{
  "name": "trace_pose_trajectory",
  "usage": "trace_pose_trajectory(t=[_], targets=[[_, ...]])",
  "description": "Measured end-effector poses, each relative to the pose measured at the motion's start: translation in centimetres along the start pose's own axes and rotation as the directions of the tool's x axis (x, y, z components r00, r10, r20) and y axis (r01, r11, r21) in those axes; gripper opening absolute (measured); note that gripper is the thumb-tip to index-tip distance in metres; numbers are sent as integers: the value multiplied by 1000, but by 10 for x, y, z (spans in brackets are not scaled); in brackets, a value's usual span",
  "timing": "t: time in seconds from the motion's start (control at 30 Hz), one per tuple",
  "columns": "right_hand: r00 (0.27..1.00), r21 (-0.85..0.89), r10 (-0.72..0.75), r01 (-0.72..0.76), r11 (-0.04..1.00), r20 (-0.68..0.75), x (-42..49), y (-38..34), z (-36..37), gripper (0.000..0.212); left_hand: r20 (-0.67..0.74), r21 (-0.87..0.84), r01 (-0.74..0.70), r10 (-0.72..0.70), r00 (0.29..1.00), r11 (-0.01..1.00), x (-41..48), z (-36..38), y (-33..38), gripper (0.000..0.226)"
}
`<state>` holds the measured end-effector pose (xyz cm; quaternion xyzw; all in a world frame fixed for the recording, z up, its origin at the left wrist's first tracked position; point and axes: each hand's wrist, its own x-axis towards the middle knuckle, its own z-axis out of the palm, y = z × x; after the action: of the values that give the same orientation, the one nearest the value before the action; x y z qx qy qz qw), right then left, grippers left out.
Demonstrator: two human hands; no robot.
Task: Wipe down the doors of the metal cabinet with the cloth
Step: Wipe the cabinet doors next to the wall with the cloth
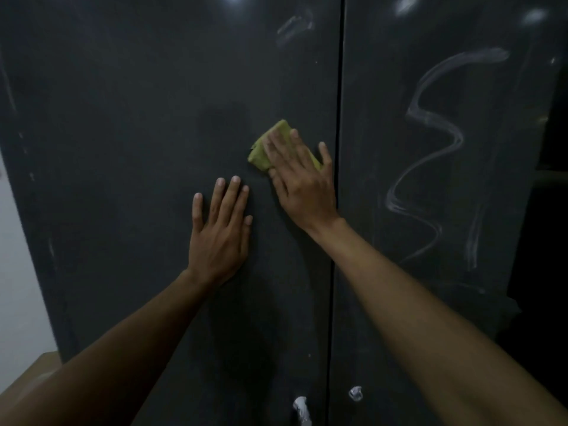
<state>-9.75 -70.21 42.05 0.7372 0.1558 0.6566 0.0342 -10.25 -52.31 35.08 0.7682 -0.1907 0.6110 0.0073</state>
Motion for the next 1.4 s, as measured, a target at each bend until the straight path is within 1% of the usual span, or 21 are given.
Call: trace_pose_trajectory(t=[0.1,0.2,0.27,0.33,0.53,0.57,0.63,0.7,0.77,0.8,0.87,0.93,1.03,1.1,1.13,1.2,1.3,1.37,1.4], targets=[[985,-4,171,-171,985,6,-13,9,-5,47,-12,2,-13,13,1000,1000,5,0,2,51],[938,37,348,-348,937,12,-28,9,-11,48,-4,-5,2,-2,1000,1000,8,0,3,51],[921,66,390,-390,919,10,-29,5,-11,48,7,1,-8,8,1000,1000,9,-2,2,51],[923,89,385,-383,919,-2,-19,2,-11,48,15,19,-39,39,999,999,13,-4,-3,51],[954,132,294,-286,949,-54,24,-2,-4,47,41,52,-105,103,994,993,35,-17,-16,50],[968,117,243,-236,965,-54,29,-4,-3,47,38,52,-104,102,994,993,38,-19,-16,49],[996,83,84,-80,993,-40,37,-2,-2,47,29,43,-96,95,995,994,44,-21,-16,49],[997,56,-78,79,995,-25,43,9,-3,46,10,24,-84,83,996,996,50,-21,-13,49],[987,35,-162,162,986,-17,48,24,-6,45,-9,12,-65,65,998,998,56,-20,-11,48],[986,30,-163,164,986,-18,49,31,-8,45,-18,9,-57,57,998,998,60,-19,-10,48],[997,29,-75,76,997,-33,48,39,-10,45,-37,10,-43,43,998,999,65,-18,-9,47],[994,32,92,-91,995,-59,43,40,-10,47,-58,9,-30,31,998,1000,70,-18,-7,46],[933,92,354,-348,933,-68,32,28,-8,49,-76,-10,4,-5,997,1000,74,-18,-3,45],[885,143,462,-451,881,-60,26,15,-5,51,-66,-26,25,-27,997,999,76,-19,-1,46],[873,159,484,-471,867,-54,26,9,-4,52,-59,-32,34,-36,998,999,77,-19,-1,47],[887,183,460,-445,877,-45,28,3,-2,52,-53,-36,43,-45,998,998,80,-20,0,48],[965,172,258,-247,954,-50,43,6,-2,50,-55,-44,55,-57,997,998,84,-22,3,48],[989,132,138,-130,983,-48,56,13,-3,50,-57,-43,64,-66,996,997,87,-22,4,48],[992,109,115,-109,988,-49,62,18,-4,49,-60,-37,66,-69,996,997,89,-21,4,48]])
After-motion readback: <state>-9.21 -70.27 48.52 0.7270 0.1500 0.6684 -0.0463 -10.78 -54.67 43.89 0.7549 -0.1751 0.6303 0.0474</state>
